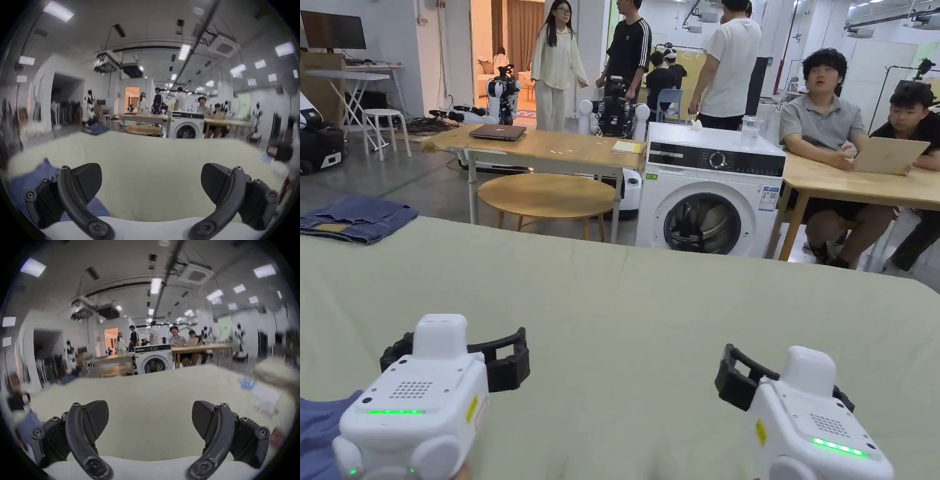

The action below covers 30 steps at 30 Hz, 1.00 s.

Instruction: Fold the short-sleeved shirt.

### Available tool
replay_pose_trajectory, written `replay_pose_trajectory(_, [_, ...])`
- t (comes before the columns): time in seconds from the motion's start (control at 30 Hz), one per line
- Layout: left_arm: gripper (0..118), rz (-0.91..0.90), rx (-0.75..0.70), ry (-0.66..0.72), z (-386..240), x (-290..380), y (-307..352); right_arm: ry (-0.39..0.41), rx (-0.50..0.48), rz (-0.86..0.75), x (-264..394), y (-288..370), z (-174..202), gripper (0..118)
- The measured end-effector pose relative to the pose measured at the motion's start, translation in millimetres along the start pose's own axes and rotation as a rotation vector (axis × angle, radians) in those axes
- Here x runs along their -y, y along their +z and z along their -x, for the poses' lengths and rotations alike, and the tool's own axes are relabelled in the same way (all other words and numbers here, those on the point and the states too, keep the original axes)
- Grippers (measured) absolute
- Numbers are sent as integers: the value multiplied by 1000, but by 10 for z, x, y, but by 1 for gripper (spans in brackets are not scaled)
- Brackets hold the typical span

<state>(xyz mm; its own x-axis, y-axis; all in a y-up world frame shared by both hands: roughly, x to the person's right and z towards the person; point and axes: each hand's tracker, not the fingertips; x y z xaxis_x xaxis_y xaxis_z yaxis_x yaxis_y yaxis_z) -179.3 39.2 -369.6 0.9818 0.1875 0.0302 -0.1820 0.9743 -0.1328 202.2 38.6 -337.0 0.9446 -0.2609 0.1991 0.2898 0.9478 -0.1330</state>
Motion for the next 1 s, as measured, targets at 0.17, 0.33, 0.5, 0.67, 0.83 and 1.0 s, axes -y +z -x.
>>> replay_pose_trajectory(0.17, [118, -35, 32, 368, 246, -77, 14, -181, 21, -47, -156, 33, -121, 106])
replay_pose_trajectory(0.33, [118, -13, -43, -218, -177, -205, 41, 591, 132, -100, -136, -47, 309, 106])
replay_pose_trajectory(0.5, [118, -95, -220, -1119, -637, 104, 17, 1425, 112, -225, 281, -89, 534, 106])
replay_pose_trajectory(0.67, [118, -185, -212, -1557, -667, 408, 33, 1788, 136, -351, 554, -71, 492, 106])
replay_pose_trajectory(0.83, [118, -74, -118, -1164, -689, 245, 73, 1443, 141, -251, 393, -29, 528, 106])
replay_pose_trajectory(1.0, [118, 0, -59, -560, -523, 25, 45, 847, 78, -80, 74, -9, 444, 106])
